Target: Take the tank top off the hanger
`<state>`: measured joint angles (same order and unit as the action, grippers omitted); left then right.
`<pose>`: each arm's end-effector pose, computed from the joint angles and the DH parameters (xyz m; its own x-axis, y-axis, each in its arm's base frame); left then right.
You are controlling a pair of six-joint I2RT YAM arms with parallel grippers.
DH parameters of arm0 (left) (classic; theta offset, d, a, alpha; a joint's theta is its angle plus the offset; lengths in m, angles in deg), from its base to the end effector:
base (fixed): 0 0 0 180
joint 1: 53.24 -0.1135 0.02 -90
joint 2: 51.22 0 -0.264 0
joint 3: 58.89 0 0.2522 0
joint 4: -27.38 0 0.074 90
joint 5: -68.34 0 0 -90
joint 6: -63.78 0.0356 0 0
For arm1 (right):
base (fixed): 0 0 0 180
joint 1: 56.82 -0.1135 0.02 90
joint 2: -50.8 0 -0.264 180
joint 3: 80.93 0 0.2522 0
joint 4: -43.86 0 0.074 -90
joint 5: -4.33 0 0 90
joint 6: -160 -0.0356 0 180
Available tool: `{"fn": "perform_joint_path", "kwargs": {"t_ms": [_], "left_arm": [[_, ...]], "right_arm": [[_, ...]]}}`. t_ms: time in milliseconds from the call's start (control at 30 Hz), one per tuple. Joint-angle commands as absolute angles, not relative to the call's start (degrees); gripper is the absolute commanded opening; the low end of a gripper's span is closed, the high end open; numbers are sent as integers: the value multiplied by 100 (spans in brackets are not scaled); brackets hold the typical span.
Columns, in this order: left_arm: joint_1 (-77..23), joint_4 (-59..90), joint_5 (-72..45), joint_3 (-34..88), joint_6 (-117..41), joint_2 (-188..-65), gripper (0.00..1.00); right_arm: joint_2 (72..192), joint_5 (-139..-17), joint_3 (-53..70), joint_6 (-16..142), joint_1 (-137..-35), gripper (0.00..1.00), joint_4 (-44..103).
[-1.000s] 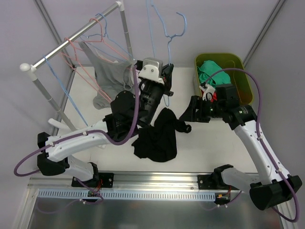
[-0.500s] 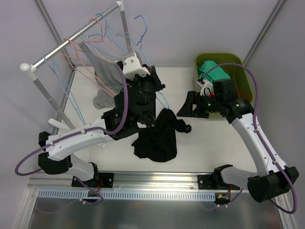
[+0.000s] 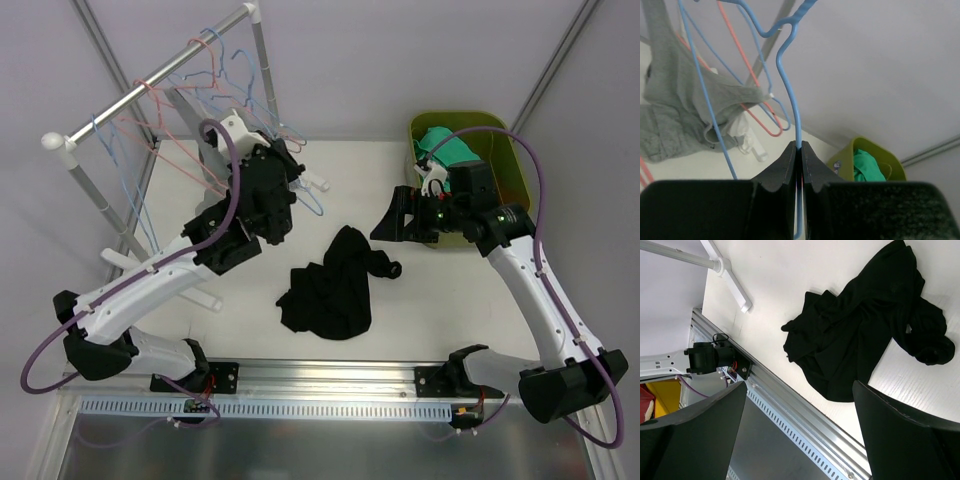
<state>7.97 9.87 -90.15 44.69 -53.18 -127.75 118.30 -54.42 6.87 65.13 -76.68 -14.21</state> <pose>0.1586 -0.2198 0.4994 0.1258 -0.5741 -0.8091 -0.0712 0.8082 -0.5845 0.2176 0.0982 0.3809 -0.6314 -0.1509 -0.7606 -0.6248 0.6800 0.3837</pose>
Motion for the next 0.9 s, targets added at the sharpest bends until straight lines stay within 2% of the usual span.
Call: {"fn": "perform_joint_path", "kwargs": {"t_ms": [0, 133, 200, 333, 600, 867], "left_arm": [[495, 105, -8650, 4347, -6700, -12373, 0], [214, 96, -8793, 4198, -6690, -12189, 0], [4, 96, -8731, 4048, -6761, -12101, 0], [-663, 114, -8425, 4030, -6621, -11995, 0], [-1876, 105, -7599, 4171, -6401, -11994, 0], [-2414, 70, -7255, 3846, -6743, -11986, 0]], "right_arm": [[11865, -5367, 964, 6534, -7712, 93, -1410], [11891, -5367, 1008, 6542, -7738, 93, -1446], [11918, -5367, 1026, 6543, -7756, 98, -1472], [11926, -5367, 1035, 6542, -7791, 100, -1490], [12084, -5394, 1184, 6586, -7861, 100, -1630], [12278, -5403, 1351, 6578, -7932, 99, -1648]]}}
